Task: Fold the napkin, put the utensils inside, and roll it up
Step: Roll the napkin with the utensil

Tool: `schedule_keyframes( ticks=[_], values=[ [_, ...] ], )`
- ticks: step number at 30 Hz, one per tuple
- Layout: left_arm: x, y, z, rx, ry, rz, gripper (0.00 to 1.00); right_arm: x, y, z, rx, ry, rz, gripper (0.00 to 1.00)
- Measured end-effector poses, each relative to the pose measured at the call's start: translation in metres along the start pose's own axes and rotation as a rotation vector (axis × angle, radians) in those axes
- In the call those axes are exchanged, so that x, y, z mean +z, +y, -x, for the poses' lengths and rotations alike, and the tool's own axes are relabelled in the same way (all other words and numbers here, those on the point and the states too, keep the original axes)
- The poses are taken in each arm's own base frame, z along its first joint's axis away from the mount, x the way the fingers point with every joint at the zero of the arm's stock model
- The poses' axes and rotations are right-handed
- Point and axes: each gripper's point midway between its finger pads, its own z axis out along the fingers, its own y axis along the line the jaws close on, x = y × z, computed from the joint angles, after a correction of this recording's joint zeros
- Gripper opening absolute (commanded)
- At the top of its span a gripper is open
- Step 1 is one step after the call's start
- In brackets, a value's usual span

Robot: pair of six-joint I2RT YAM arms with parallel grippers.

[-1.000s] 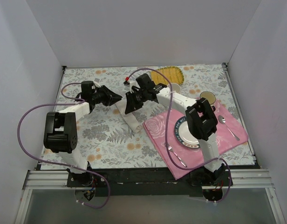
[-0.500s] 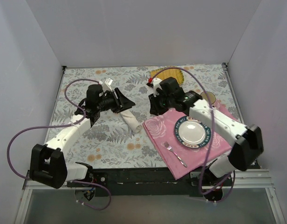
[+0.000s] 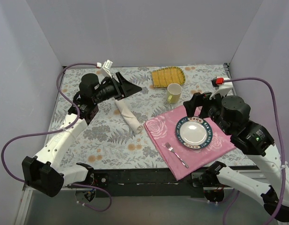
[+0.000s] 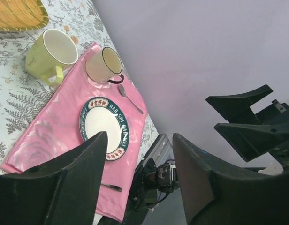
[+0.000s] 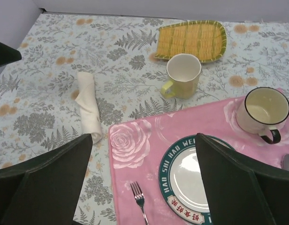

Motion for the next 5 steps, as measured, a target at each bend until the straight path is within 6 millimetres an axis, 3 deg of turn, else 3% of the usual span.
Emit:
schedule_keyframes(
  ticks=[5],
  values=[
    [-0.0083,-0.0103,0.0028,0.006,-0.016,-0.007,0.75,-0.0112,-0.0087,-0.0090,0.032,-0.011,-0.018,0.99]
  ],
)
